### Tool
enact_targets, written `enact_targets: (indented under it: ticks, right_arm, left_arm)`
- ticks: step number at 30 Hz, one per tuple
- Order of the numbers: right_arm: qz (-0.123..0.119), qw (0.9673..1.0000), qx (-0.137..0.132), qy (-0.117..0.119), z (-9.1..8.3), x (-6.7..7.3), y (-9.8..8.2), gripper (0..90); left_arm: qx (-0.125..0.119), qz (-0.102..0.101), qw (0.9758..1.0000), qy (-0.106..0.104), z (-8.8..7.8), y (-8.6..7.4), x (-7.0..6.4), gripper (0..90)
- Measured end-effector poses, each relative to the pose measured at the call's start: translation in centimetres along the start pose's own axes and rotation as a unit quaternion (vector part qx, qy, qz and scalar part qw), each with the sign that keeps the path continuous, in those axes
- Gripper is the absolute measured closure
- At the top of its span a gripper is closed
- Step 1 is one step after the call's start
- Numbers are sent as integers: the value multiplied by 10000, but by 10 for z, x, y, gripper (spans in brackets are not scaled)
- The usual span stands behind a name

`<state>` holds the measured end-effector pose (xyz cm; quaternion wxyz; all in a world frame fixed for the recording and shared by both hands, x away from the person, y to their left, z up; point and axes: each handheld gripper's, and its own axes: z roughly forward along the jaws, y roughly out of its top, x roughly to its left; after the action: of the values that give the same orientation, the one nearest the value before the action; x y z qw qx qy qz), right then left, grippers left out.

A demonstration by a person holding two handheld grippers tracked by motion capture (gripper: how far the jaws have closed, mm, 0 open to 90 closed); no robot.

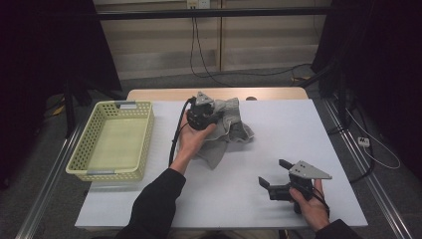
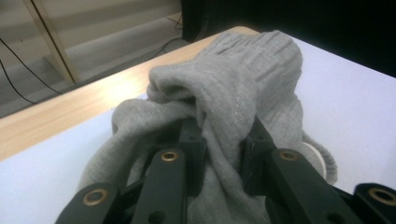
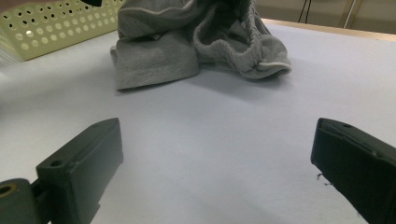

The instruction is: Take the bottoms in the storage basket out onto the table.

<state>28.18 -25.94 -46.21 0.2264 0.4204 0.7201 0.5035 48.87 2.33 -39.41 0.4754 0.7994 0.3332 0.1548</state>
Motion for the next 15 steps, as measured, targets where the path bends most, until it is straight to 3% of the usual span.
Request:
enact_targets:
  ticks: [7,15]
  right_arm:
    - [6,10000,0,1,0,0,0,22]
    - [10,10000,-1,4,0,0,0,23]
  left_arm:
    - [133,46,9999,74,5,-6,3,728]
    - [272,115,9996,17,12,-13,1,709]
